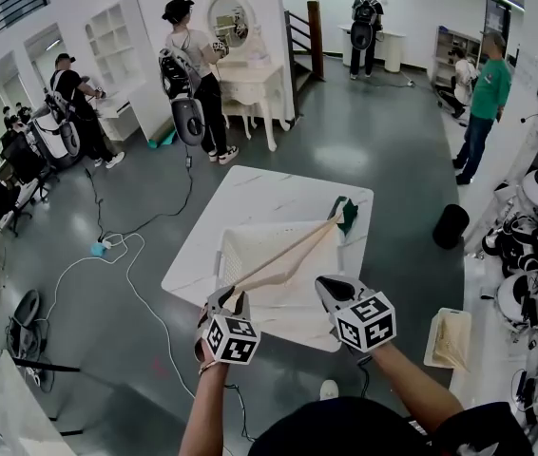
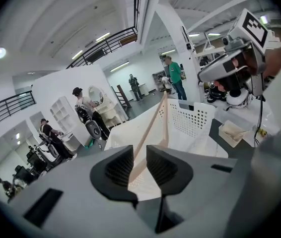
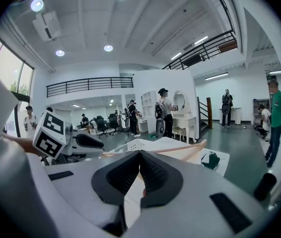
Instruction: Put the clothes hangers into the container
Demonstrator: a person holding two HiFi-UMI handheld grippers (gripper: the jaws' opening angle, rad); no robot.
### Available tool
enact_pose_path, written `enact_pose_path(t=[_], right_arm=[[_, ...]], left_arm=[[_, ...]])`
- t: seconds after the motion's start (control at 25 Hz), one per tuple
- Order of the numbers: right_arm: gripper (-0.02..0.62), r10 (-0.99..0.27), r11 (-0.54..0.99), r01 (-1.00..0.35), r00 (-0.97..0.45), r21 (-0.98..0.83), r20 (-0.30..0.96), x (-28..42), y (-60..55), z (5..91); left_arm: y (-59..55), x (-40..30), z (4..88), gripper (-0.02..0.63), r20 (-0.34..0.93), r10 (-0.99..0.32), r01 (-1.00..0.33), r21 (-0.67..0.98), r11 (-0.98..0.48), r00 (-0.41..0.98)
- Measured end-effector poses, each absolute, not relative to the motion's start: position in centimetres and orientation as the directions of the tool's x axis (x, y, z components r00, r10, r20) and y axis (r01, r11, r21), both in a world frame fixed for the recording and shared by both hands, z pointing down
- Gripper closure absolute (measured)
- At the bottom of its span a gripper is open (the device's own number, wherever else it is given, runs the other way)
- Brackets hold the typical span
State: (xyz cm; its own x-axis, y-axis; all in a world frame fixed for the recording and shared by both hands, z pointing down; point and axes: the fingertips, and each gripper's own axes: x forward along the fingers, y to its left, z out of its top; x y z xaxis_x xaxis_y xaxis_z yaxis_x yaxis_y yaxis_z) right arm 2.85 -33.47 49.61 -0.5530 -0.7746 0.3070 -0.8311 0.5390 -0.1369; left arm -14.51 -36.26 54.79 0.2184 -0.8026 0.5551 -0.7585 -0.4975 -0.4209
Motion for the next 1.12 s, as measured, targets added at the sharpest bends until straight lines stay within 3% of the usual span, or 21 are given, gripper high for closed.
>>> enact_pose_path(t=[0.2, 1.12], right_arm=[[0.577, -0.777, 0.537, -0.834, -0.548, -0.129, 0.309, 2.7, -32.7, 49.6], [0.577, -0.813, 0.521, -0.852, -0.512, -0.047, 0.277, -1.8, -26.0, 47.0]], left_arm=[[-35.0, -14.2, 54.0, 0.598, 0.532, -0.812, -0.771, -0.404, -0.492, 0.240], [-24.4, -12.9, 49.9, 0.601, 0.373, -0.755, -0.792, -0.081, -0.605, 0.539]])
